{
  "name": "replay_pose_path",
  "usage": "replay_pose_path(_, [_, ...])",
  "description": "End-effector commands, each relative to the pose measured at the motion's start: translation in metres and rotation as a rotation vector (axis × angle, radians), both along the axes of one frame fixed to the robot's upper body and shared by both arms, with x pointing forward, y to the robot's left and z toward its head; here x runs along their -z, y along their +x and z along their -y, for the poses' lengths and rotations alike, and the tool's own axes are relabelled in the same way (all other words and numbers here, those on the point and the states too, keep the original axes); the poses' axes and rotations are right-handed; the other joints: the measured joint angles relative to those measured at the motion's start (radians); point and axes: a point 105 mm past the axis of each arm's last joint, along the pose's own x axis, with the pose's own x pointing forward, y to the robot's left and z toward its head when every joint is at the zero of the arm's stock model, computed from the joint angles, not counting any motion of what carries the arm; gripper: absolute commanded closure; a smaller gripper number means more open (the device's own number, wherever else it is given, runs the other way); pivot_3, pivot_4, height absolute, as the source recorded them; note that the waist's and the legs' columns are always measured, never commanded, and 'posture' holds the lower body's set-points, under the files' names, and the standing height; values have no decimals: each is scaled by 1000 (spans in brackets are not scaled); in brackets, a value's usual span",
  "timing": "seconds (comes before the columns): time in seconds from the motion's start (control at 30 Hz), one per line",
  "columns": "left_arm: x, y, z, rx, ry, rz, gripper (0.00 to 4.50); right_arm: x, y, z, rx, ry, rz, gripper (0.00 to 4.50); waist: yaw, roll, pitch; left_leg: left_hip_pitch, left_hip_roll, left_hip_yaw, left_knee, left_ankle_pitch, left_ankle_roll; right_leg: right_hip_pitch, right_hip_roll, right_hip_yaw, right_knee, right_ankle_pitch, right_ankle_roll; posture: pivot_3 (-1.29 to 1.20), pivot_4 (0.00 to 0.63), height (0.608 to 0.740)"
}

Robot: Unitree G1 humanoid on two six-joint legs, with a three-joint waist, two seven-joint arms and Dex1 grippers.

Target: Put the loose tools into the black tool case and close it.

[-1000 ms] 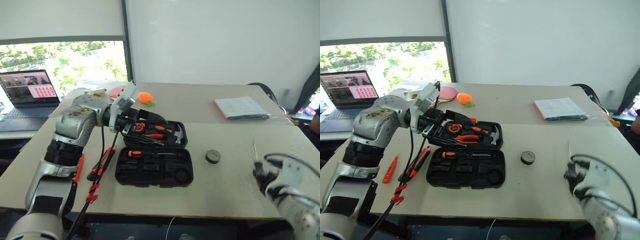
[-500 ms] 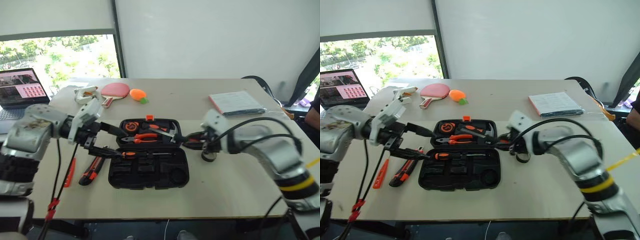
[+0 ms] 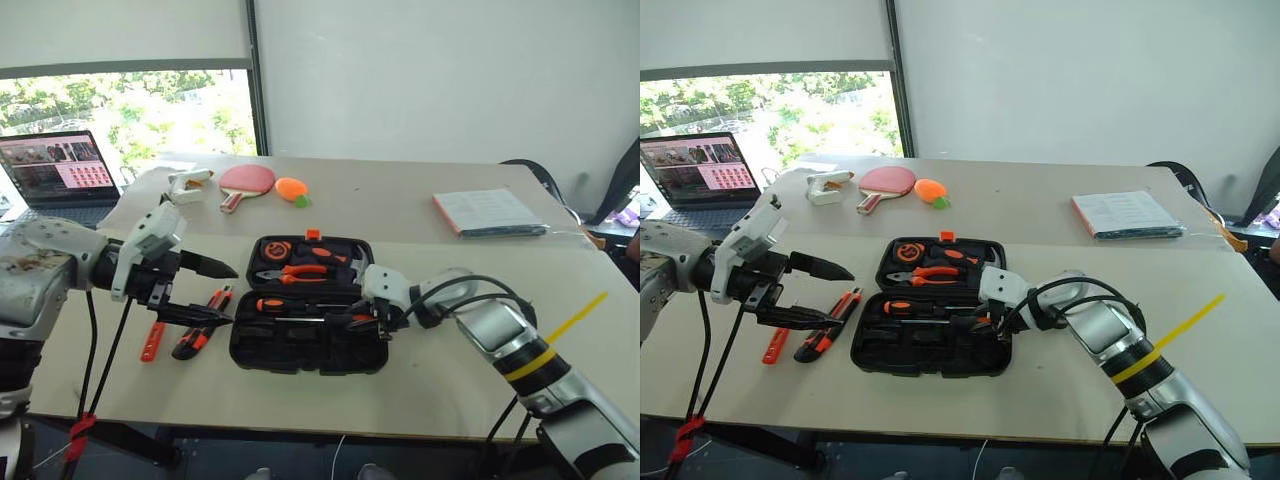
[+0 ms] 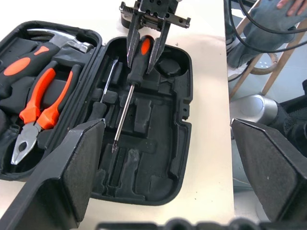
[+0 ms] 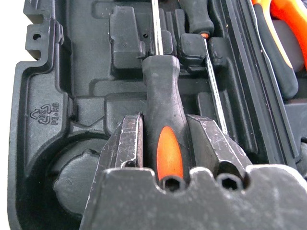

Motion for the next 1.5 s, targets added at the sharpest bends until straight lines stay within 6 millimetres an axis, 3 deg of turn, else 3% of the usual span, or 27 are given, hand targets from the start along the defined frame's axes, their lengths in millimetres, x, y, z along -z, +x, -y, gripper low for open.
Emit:
replay_pose_path(0.03, [-13,-2,3,6,-2,52,0,-14,9,0,37,50,23,3454,-1,0,0,0,0,0,0,0,0,0,0,0,0,0,0,0,150,737])
replay_pose_path(0.23, [-12,1,7,9,-8,62,0,-19,13,2,51,67,15,3454,-1,0,0,0,0,0,0,0,0,0,0,0,1,0,0,0,150,737])
replay_pose_path(0.4, [-12,2,9,16,-11,66,0,-8,9,9,26,0,23,3454,-1,0,0,0,0,0,0,0,0,-1,0,0,1,0,0,0,150,737])
replay_pose_path(0.47, [-13,3,10,17,-10,69,0,-6,10,10,28,-6,21,2453,-1,0,0,0,0,0,0,0,0,-1,0,0,1,0,0,0,150,737])
replay_pose_path(0.53, [-13,3,11,19,-13,73,0,-7,12,10,35,-6,31,1922,-1,0,0,0,0,0,0,0,0,-1,0,0,2,0,0,0,150,737])
replay_pose_path(0.6, [-14,4,11,20,-15,75,0,-10,12,10,41,8,34,1040,-1,0,0,0,0,0,0,0,0,-1,0,0,2,0,0,0,150,737])
replay_pose_path(0.7, [-14,4,11,22,-14,76,0,-29,11,9,41,53,52,107,-2,0,0,0,0,0,0,0,0,-1,0,0,2,0,0,0,150,737])
replay_pose_path(0.9, [-14,5,12,26,-16,77,0,-46,8,5,52,117,44,24,-2,0,0,0,0,0,0,0,0,-1,0,0,3,0,0,0,150,737])
replay_pose_path(1.07, [-12,4,14,34,-17,76,0,-36,6,-4,55,120,21,1402,-3,0,0,0,-1,0,0,0,0,-1,0,0,3,0,0,0,150,737])
replay_pose_path(1.37, [-12,3,15,35,-17,76,0,-24,6,-12,51,113,-11,4484,-5,0,0,0,-1,0,1,0,0,-1,0,0,4,0,0,0,150,737])
replay_pose_path(1.5, [-12,2,15,34,-17,74,0,-18,6,-14,46,90,-19,4484,-7,0,0,0,-1,0,1,0,0,-1,0,0,4,0,0,0,150,737])
